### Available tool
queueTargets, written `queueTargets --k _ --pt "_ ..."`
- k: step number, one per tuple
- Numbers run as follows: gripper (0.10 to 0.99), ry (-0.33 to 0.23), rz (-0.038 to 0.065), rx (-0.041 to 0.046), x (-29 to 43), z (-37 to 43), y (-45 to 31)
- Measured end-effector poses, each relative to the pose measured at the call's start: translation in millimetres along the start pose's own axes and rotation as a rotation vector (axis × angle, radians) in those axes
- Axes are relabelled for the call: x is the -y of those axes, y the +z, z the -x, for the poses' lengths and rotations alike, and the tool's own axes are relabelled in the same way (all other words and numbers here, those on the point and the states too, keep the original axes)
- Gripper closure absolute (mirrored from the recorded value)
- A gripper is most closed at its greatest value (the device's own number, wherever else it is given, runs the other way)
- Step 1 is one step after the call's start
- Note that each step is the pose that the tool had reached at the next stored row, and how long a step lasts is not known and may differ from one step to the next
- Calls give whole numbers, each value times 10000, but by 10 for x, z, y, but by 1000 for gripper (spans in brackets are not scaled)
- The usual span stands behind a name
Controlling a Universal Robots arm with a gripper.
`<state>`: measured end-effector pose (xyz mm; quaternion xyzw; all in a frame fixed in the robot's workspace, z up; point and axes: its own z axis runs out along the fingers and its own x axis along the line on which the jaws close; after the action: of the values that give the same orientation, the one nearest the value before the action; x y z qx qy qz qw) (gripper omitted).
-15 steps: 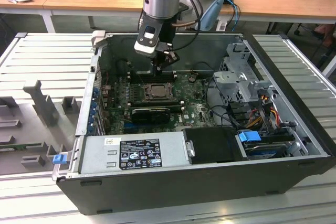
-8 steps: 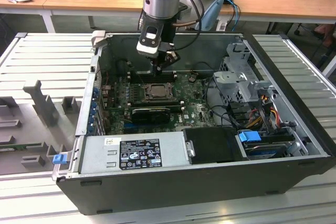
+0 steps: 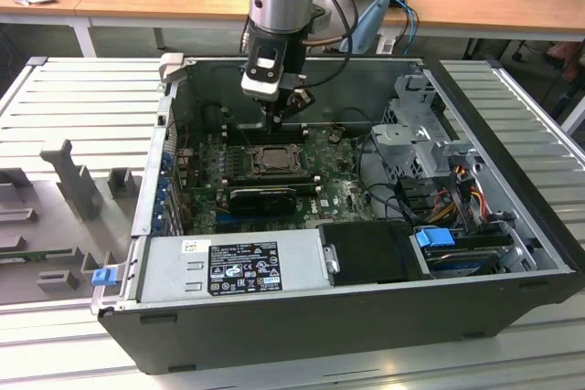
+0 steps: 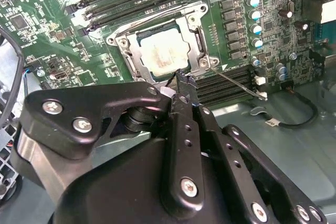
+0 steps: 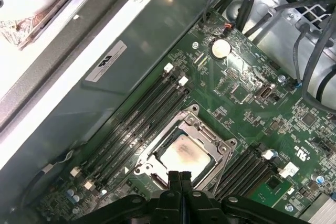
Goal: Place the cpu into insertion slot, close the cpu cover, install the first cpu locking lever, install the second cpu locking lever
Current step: 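Install the first cpu locking lever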
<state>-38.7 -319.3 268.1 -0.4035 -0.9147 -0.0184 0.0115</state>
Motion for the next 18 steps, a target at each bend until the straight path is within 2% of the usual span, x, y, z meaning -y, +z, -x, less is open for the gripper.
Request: queueTargets --k 5,15,18 --pt "980 -482 -17 -11 0 0 0" --pt "980 -2642 -93 -64 0 1 8" --pt "980 -3144 -89 -46 0 2 16"
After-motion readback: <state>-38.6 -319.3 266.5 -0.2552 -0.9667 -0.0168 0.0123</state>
